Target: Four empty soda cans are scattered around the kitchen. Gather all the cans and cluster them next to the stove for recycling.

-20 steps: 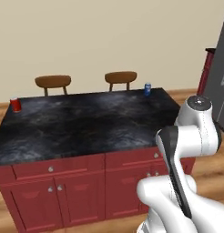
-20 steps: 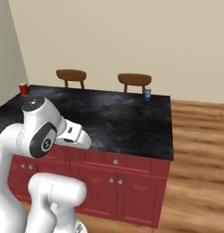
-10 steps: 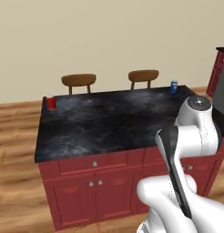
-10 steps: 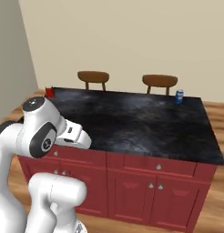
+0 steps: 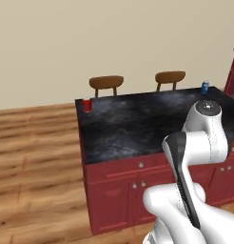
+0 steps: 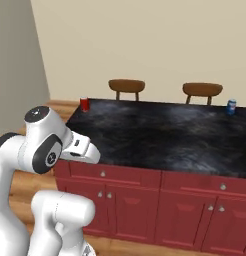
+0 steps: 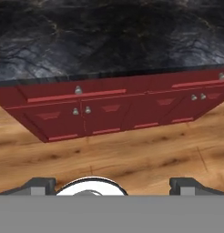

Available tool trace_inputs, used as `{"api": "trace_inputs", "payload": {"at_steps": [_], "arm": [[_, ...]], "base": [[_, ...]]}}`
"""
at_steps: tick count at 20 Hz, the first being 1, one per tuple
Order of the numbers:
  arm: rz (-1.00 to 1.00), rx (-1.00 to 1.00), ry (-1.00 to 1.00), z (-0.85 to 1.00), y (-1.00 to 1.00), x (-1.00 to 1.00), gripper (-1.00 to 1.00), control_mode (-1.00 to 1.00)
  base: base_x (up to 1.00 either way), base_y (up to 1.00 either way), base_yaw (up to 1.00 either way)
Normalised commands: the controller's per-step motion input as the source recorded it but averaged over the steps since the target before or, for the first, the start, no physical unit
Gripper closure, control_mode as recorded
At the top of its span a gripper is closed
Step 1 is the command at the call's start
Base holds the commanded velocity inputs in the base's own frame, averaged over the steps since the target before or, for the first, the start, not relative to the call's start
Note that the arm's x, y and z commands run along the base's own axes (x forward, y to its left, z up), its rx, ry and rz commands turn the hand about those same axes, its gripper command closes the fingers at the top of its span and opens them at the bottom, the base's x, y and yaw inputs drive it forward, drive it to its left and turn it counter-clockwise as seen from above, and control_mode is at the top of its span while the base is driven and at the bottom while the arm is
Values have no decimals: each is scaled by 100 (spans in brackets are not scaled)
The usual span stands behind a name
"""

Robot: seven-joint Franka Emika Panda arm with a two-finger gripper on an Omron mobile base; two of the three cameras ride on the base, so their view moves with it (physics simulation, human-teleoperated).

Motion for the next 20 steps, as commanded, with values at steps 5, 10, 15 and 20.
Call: {"api": "trace_inputs", "payload": {"at_steps": [5,10,15,20], "arm": [[0,0,0,0,0,0,-100,100],[0,0,0,0,0,0,-100,100],[0,0,0,0,0,0,-100,100],[0,0,0,0,0,0,-100,100]], "base": [[-6,83,-9],[-11,79,-10],[-6,77,-14],[0,76,-25]]}}
